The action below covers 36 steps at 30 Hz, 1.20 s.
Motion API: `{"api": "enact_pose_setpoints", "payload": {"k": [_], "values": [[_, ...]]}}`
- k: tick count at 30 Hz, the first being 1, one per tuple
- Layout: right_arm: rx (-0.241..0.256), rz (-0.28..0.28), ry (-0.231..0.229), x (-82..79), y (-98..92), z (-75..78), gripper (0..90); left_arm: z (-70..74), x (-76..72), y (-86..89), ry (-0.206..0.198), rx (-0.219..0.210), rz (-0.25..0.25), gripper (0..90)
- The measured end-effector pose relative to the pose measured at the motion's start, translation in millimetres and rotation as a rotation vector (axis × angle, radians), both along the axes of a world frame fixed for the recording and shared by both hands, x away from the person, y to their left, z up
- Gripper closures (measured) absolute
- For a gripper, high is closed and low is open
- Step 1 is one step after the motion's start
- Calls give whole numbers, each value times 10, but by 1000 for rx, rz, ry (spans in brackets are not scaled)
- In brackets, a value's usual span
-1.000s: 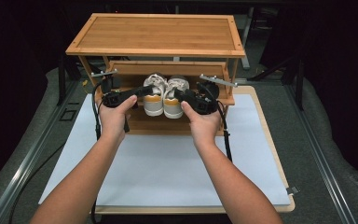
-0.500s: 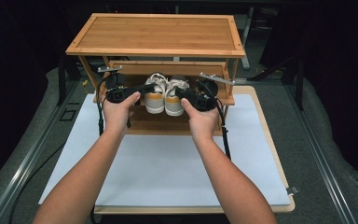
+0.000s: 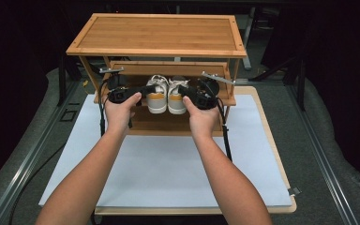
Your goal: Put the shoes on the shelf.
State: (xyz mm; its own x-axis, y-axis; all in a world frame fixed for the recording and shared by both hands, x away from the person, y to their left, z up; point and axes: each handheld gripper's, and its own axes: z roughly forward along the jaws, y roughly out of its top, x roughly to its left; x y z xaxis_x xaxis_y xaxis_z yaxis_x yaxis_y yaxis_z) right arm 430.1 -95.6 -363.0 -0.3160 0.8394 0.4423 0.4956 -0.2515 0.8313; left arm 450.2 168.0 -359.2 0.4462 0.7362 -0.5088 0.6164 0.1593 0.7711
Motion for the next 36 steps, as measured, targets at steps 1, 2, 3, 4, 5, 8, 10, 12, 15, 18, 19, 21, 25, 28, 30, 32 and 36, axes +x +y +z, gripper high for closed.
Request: {"api": "enact_pose_setpoints", "payload": {"k": [1, 2, 3, 4, 5, 8, 10, 12, 15, 18, 19, 21, 25, 28, 30, 32, 36], "values": [[4, -1, 1, 9, 0, 0, 575, -2, 1, 4, -3, 0, -1, 525], [8, -2, 1, 18, -1, -3, 576, -1, -2, 5, -2, 2, -2, 525], [10, -6, -1, 27, 2, -5, 576, -1, -4, 5, -3, 4, 0, 525], [12, -10, 1, 33, 7, -4, 576, 2, -7, -1, -1, 4, 4, 525], [8, -14, -3, 46, 19, -6, 578, 4, -8, -6, -1, 7, 7, 525], [5, -29, -5, 58, 37, -1, 581, 7, -9, -17, 0, 9, 13, 524], [10, -27, -3, 62, 40, 0, 581, 6, 1, -16, -1, 7, 12, 524], [12, -26, 0, 68, 32, 0, 581, -2, 19, -12, 0, -2, 10, 525], [15, -40, 2, 70, 48, 0, 581, -15, 55, -19, -2, -16, 15, 525], [17, -64, 2, 87, 76, -3, 580, -14, 85, -27, 0, -16, 22, 525], [22, -67, 5, 91, 78, -4, 580, -18, 94, -29, 0, -20, 26, 524], [20, -76, 2, 104, 89, -6, 580, -25, 111, -23, 2, -28, 26, 524], [15, -81, 4, 122, 95, 1, 578, -32, 135, -24, 5, -43, 34, 521], [11, -71, 6, 124, 85, 5, 567, -22, 119, -37, -24, -28, 47, 511], [9, -68, 5, 123, 81, 8, 559, -11, 109, -50, -28, -18, 45, 490], [8, -65, 6, 118, 76, 11, 554, 16, 99, -57, -28, -19, 54, 477], [26, -57, -8, 87, 53, 47, 549, 118, 64, -69, -57, 14, 60, 459]]}}
